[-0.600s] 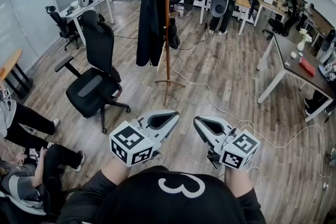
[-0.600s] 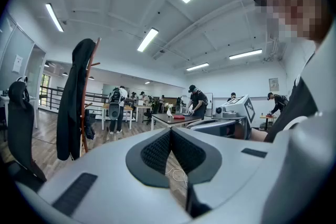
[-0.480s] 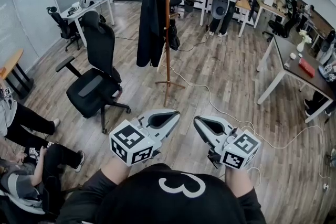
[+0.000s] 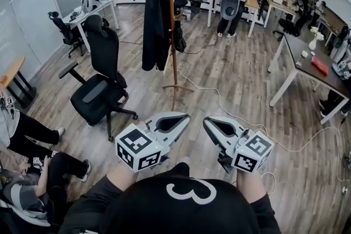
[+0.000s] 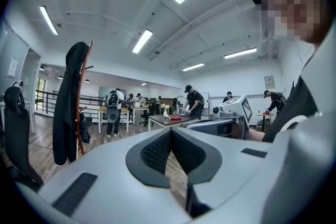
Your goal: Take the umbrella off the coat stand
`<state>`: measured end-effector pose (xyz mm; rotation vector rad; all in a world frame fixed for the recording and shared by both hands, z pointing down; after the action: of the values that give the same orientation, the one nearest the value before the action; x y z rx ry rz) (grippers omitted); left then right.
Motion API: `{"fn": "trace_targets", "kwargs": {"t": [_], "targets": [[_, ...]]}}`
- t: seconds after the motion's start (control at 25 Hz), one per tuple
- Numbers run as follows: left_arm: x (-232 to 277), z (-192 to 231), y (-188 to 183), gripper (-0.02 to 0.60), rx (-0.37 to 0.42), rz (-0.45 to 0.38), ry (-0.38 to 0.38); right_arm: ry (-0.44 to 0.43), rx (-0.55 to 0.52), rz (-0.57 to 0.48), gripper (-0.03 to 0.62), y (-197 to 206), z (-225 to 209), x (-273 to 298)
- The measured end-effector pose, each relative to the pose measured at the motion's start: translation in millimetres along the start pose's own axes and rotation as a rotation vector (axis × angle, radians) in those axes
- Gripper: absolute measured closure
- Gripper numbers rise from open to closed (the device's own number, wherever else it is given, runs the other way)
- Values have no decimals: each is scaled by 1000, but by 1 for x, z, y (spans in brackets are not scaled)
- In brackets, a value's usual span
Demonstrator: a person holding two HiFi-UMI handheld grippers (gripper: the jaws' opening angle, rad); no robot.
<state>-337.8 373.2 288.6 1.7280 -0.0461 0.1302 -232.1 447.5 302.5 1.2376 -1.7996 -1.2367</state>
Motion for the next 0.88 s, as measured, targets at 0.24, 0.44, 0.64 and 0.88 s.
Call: {"fn": "trace_targets", "kwargs": {"t": [0.24,0.44,0.64,0.88], "targets": [[9,11,15,566,-19,-8,3,8,37,-28,568,3,-18,3],[22,32,33,565,-45,-10,-1,35,39,-3,568,12,-43,18],[39,51,51,566,-66,-5,-10,39,79,6,568,19,-73,29],[53,91,62,566,-107,4,-28,20,88,54,568,15,-101,62]]}}
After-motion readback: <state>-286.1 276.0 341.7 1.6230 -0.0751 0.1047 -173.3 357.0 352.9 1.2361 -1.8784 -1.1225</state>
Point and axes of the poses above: the fingertips, and each gripper's own axes: x forward along the fingers, z to its left, y out of its underside, the point moved 5 cm from there along -x, backward along the fingers, and after that the axes turned 12 degrees about x, right-handed, at the moved point
